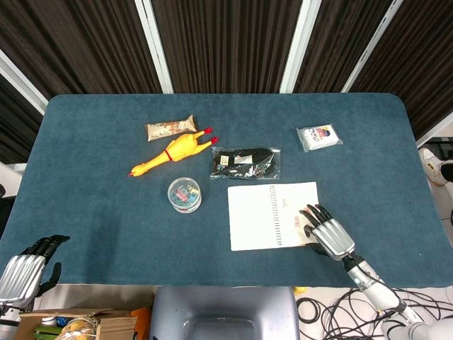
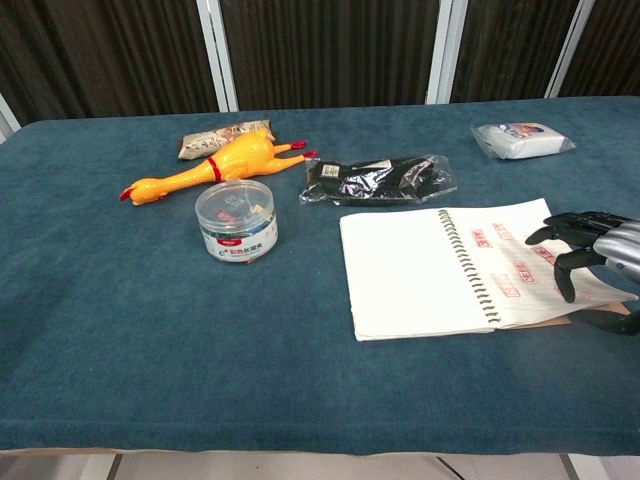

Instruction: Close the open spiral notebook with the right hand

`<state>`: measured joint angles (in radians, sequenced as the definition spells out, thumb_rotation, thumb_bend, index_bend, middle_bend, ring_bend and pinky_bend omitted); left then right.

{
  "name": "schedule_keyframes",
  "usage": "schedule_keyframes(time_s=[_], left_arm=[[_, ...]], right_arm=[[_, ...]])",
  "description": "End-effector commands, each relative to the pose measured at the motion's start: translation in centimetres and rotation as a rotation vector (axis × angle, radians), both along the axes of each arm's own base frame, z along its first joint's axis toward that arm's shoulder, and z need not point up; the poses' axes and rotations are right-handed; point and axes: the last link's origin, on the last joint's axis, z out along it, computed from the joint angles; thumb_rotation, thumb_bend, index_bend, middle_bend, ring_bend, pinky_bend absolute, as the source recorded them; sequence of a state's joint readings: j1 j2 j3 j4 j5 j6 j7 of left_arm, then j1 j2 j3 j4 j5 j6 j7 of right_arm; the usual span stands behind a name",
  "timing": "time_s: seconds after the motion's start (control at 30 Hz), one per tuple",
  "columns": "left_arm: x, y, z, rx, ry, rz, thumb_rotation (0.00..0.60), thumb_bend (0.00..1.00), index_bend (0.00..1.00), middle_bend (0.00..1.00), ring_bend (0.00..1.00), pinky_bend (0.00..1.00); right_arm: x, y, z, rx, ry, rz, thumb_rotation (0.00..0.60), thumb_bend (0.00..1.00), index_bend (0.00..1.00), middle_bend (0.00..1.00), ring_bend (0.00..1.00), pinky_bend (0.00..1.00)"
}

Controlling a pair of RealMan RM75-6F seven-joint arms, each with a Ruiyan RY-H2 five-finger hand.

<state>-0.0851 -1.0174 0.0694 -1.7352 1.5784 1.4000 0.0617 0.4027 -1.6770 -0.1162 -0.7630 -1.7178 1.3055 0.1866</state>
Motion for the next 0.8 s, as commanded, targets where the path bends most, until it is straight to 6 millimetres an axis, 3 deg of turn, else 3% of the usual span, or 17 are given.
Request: schedule_keyframes(time_s=[0.03, 0.5, 0.8], left_arm=[[0.0, 0.0, 0.0, 0.000, 0.000, 0.000, 0.600, 0.60, 0.24, 0.23, 0.22, 0.43], [0.0, 0.0, 0.0, -0.006, -0.001, 0.003, 0.600, 0.60, 0.24, 0.23, 0.22, 0.43], [0.0, 0.0, 0.0, -0.006, -0.004, 0.004, 0.600, 0.60, 0.24, 0.23, 0.22, 0.43]], right_arm=[[0.0, 0.0, 0.0, 0.001, 0.000, -0.001, 0.600, 0.37, 0.55, 0.14, 0.04, 0.12], [0.2, -0.5, 0.0, -0.013, 0.032, -0.015, 0.600, 0.38, 0.47, 0.14, 0.04, 0.12], [2.2, -1.3, 0.3, -0.081, 0.037, 0.058, 0.600, 0.38, 0.52, 0.14, 0.04, 0.12]])
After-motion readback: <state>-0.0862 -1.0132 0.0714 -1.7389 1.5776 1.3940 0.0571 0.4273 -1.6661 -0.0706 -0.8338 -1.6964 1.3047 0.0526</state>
